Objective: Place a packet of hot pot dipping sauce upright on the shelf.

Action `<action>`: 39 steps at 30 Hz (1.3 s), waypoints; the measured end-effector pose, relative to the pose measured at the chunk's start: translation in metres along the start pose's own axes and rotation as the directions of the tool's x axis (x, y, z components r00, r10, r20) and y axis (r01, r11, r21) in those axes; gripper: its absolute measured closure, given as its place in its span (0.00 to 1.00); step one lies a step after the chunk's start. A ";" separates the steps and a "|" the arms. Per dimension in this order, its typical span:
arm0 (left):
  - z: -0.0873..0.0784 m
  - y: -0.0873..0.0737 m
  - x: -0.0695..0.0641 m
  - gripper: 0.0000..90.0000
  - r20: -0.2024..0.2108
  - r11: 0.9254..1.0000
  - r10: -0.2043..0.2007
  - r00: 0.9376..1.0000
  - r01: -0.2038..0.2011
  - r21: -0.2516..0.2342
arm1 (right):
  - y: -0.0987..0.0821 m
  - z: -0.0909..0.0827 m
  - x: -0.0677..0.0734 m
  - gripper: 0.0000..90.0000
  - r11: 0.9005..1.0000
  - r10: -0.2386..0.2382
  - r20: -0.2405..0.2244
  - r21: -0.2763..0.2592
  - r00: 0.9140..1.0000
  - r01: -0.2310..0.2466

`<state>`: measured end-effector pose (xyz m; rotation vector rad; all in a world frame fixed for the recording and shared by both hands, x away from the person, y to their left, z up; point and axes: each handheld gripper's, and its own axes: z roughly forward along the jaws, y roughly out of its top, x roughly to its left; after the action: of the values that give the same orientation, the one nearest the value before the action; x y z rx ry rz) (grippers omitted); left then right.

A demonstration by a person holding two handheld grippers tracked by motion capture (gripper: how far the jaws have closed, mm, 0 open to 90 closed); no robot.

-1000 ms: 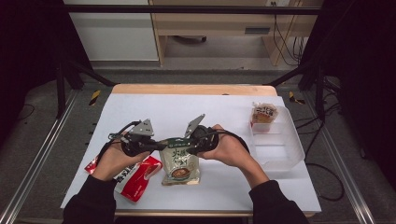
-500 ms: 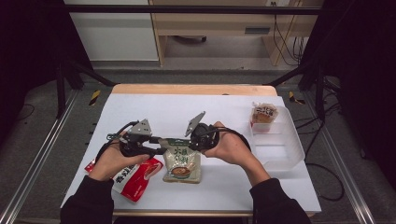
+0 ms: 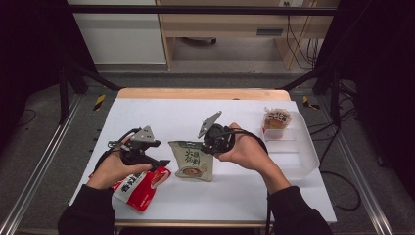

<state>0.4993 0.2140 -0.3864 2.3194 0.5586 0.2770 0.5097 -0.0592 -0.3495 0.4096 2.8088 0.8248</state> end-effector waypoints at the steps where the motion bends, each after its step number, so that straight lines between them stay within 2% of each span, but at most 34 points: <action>1: 0.000 0.000 0.000 0.22 -0.001 1.000 -0.001 1.000 0.001 0.000 | 0.000 0.000 0.000 1.00 1.000 0.000 0.000 0.000 1.000 0.000; 6: -0.002 -0.001 0.001 0.17 -0.014 1.000 0.004 1.000 -0.004 0.006 | 0.000 -0.008 0.000 1.00 1.000 -0.004 0.009 -0.012 1.000 0.004; 7: -0.002 -0.002 0.001 0.16 -0.012 1.000 0.002 1.000 -0.002 0.004 | 0.000 -0.011 -0.001 1.00 1.000 -0.017 0.014 -0.004 1.000 0.017; 17: -0.003 -0.008 0.005 0.14 -0.020 1.000 -0.017 1.000 0.018 0.008 | -0.002 -0.028 -0.008 1.00 1.000 -0.006 0.043 -0.010 0.999 0.007; 27: 0.003 -0.014 0.006 0.11 -0.019 0.999 -0.022 1.000 0.023 0.046 | -0.009 -0.047 -0.013 1.00 0.999 0.009 0.069 -0.053 0.998 -0.005; 32: 0.009 -0.015 0.004 0.10 -0.021 0.996 -0.002 1.000 0.004 0.089 | -0.014 -0.062 -0.016 1.00 0.998 0.014 0.098 -0.066 0.995 -0.008; 39: 0.007 -0.015 0.003 0.10 -0.017 0.996 -0.003 1.000 0.005 0.089 | -0.017 -0.076 -0.016 1.00 0.997 0.010 0.123 -0.081 0.992 0.000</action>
<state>0.4996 0.2212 -0.4015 2.4031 0.5950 0.2752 0.5025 -0.1163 -0.2943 0.4388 2.6527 0.8794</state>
